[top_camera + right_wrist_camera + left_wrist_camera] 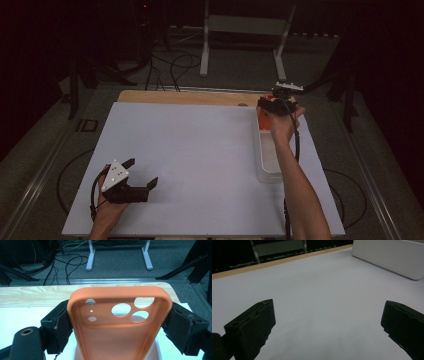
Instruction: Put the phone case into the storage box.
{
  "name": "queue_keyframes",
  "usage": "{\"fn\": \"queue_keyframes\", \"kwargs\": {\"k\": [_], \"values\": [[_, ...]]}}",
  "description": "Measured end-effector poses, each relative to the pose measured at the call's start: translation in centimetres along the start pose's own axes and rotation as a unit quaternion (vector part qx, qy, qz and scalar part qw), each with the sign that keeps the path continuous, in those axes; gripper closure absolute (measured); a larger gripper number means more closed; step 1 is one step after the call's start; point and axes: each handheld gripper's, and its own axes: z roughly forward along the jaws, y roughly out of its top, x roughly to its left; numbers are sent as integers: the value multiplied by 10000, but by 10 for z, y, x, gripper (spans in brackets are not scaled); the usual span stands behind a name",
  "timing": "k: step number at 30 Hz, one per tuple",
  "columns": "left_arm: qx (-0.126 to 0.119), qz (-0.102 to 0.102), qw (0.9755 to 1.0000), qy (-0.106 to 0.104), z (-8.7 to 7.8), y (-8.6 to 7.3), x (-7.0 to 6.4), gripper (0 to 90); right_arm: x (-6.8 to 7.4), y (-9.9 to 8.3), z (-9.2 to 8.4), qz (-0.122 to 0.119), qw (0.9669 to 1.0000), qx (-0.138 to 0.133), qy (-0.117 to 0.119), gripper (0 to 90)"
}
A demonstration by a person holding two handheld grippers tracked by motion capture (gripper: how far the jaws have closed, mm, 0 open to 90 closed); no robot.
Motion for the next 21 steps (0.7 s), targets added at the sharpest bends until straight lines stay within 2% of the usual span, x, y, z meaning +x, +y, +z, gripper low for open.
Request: {"fn": "queue_keyframes", "kwargs": {"k": [21], "values": [[-8, -22, 10000, 1, -1, 0, 1, 3, 1, -6, 13, -76, 9997, 205, -90, 158]]}}
